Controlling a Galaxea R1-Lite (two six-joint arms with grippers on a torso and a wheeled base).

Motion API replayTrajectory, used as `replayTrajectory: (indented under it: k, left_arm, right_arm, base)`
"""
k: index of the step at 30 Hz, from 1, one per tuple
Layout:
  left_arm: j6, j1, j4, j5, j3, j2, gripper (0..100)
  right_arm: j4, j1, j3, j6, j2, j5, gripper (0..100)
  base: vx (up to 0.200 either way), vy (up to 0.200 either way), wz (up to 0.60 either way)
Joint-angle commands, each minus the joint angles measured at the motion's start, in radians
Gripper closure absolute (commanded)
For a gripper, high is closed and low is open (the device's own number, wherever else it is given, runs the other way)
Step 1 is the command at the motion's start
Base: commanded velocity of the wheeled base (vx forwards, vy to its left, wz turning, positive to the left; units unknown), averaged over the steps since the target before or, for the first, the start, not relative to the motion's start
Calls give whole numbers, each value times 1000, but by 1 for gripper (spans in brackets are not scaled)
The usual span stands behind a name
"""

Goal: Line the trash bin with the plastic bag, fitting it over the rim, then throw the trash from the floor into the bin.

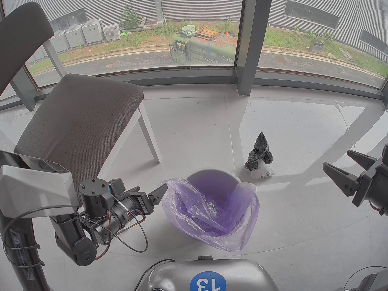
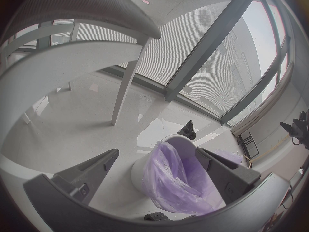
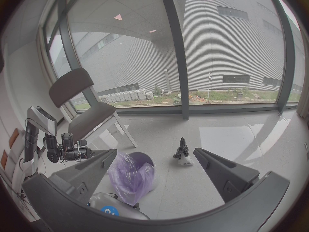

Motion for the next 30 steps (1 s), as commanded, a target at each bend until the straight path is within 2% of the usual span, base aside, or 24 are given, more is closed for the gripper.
replayTrajectory:
  k: [1,7,11,18,25,30]
  left_arm:
    - [0,-1,-17,0,22,-59,0]
    - [0,-5,-17,22,27,-124,0]
    - [-2,-10,-17,35,48,-160,0]
    - [-7,-13,-17,34,85,-205,0]
    - [-7,-33,-17,35,102,-234,0]
    - [-8,-37,-17,34,114,-266,0]
  right_arm:
    - [-6,-17,10,-8,-60,19,0]
    - [6,-60,36,-111,-137,14,0]
    - [21,-139,87,-188,-160,-3,0]
    - [3,-170,130,-195,-200,-1,0]
    - [11,-173,156,-202,-286,59,0]
    - [1,-173,190,-212,-312,60,0]
  base:
    - [0,0,0]
    - [0,0,0]
    - [0,0,0]
    - [0,0,0]
    - [0,0,0]
    - [0,0,0]
